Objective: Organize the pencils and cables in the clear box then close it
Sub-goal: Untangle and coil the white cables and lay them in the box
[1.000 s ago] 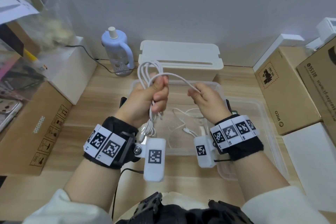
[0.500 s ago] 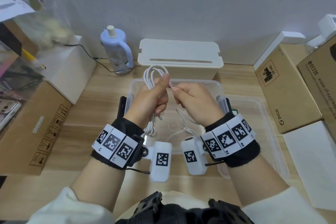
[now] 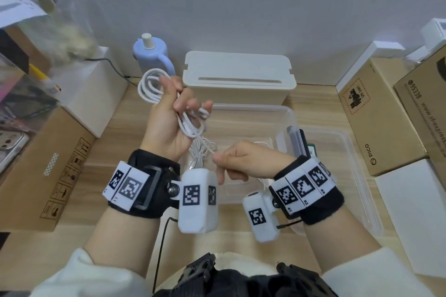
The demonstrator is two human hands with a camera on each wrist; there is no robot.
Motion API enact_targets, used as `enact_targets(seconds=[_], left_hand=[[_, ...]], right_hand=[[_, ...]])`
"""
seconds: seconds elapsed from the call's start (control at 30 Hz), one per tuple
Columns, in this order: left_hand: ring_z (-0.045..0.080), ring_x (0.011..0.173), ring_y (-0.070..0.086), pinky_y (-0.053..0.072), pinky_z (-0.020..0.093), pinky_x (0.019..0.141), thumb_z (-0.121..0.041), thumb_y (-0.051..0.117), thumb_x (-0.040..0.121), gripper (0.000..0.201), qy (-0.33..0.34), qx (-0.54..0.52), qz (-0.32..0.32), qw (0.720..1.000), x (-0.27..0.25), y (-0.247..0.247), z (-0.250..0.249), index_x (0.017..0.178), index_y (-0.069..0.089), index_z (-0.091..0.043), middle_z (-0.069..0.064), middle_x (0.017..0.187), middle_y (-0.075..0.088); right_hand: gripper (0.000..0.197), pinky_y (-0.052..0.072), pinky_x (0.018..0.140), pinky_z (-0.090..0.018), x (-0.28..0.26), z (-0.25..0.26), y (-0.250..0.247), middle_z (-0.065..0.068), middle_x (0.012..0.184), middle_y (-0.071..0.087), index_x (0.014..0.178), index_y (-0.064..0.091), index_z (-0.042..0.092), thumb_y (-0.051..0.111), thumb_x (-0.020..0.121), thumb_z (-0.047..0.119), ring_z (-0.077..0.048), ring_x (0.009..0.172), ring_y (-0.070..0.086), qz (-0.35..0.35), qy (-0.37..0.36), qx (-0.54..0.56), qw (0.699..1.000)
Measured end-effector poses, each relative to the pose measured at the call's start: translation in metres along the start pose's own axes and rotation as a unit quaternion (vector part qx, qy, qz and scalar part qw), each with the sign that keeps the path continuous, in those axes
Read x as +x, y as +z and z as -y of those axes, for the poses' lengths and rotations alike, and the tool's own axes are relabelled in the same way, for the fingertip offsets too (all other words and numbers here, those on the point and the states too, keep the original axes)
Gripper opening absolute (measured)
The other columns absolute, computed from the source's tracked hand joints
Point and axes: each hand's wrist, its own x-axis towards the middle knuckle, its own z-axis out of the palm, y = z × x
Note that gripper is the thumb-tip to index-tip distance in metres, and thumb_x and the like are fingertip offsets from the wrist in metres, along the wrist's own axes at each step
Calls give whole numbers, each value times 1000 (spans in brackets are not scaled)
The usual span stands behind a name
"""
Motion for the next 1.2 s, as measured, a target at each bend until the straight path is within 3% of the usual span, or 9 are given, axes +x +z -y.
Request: enact_targets(seconds=[0.17, 0.33, 0.47, 0.53, 0.67, 0.73, 0.87, 1.07, 1.2], left_hand=[[0, 23, 32, 30, 13, 29, -40, 34, 93, 34, -160, 65, 44, 984, -2, -11, -6, 72, 47, -16, -9, 33, 34], [-1, 24, 24, 16, 12, 32, -42, 45, 84, 29, -255, 208, -2, 944, -4, -12, 9, 69, 40, -17, -12, 36, 28], [-1, 30, 25, 19, 15, 35, -58, 76, 54, 57, -305, 306, 91, 897, -9, -8, 20, 82, 50, -16, -12, 40, 29], [1, 32, 24, 16, 17, 36, -50, 85, 48, 49, -323, 348, 139, 869, -12, -5, 23, 69, 53, -19, -10, 41, 29], [5, 33, 22, 16, 17, 37, -20, 75, 75, 43, -335, 472, 156, 801, -17, 2, 28, 56, 37, -16, -9, 39, 28], [5, 34, 20, 18, 16, 36, -26, 61, 87, 39, -339, 507, 136, 781, -20, 3, 30, 57, 37, -16, -9, 40, 27], [1, 31, 17, 18, 14, 35, -43, 32, 94, 43, -334, 437, 117, 827, -22, 3, 26, 62, 35, -14, -10, 38, 31], [1, 34, 27, 23, 12, 37, -42, 41, 90, 36, -203, 307, 65, 928, -14, -5, 18, 70, 41, -12, -8, 47, 42], [8, 45, 34, 34, 16, 50, -48, 41, 87, 43, -169, 288, 71, 940, -7, -9, 18, 58, 49, -17, -8, 46, 34]], right_hand=[[33, 35, 59, -29, -4, -11, -26, -2, 57, 48, 59, 59, 16, 63, 79, 42, -17, 57, 44, -176, 40, -103, 978], [15, 34, 59, -17, -9, 4, -39, 12, 56, 51, 65, 60, 22, 71, 76, 20, 2, 57, 46, -263, -48, -83, 960], [24, 30, 54, -16, -6, 14, -36, 12, 60, 48, 63, 55, 24, 77, 66, 13, -2, 56, 44, -313, -103, -106, 938], [36, 29, 52, -17, -6, 17, -35, 12, 58, 47, 56, 48, 29, 80, 57, 15, -3, 56, 44, -320, -112, -131, 931], [33, 40, 53, -31, -4, 22, -31, 8, 60, 54, 53, 52, 28, 84, 51, 22, -11, 60, 51, -300, -122, -169, 931], [19, 46, 59, -33, -3, 22, -31, 7, 65, 58, 60, 63, 20, 82, 57, 17, -13, 64, 56, -293, -145, -125, 937], [14, 42, 64, -17, 1, 12, -35, 13, 70, 56, 71, 65, 21, 71, 74, 9, -3, 66, 52, -340, -156, -32, 927], [26, 34, 52, -21, 3, -15, -30, 10, 55, 48, 73, 50, 32, 42, 95, 20, 2, 44, 43, -372, -41, -2, 927], [29, 34, 43, -13, 3, -16, -21, 8, 58, 41, 71, 48, 29, 37, 97, 21, 0, 41, 44, -346, -31, -6, 938]])
